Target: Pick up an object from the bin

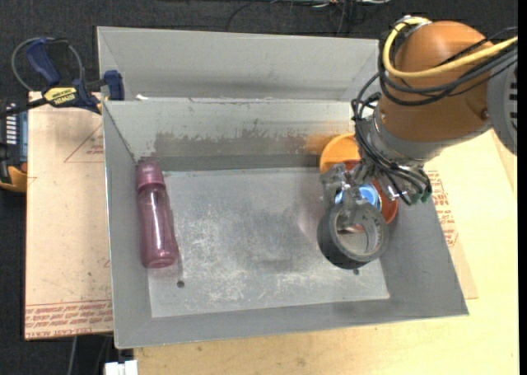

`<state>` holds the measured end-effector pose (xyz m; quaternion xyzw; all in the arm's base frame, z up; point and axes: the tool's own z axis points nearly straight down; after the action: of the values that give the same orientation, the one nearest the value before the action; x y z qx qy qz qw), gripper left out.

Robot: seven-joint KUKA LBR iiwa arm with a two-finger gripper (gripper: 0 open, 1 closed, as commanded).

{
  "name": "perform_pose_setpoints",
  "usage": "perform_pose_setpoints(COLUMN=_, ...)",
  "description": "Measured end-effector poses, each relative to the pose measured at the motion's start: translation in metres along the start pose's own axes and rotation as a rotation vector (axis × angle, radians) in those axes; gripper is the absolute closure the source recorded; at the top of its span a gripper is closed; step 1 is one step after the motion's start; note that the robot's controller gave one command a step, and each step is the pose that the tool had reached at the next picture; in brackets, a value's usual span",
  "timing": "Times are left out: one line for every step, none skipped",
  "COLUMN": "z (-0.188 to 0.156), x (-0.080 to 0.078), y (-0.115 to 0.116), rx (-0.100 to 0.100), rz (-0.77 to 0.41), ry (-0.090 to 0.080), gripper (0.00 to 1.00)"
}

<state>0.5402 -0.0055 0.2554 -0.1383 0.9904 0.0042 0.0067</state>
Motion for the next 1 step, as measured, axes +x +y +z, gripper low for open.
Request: perform_pose_setpoints(z=0.011, x=0.0, y=-0.0028, rx=0.001, rz=-0.018, ry=-0.005, gripper=1.0)
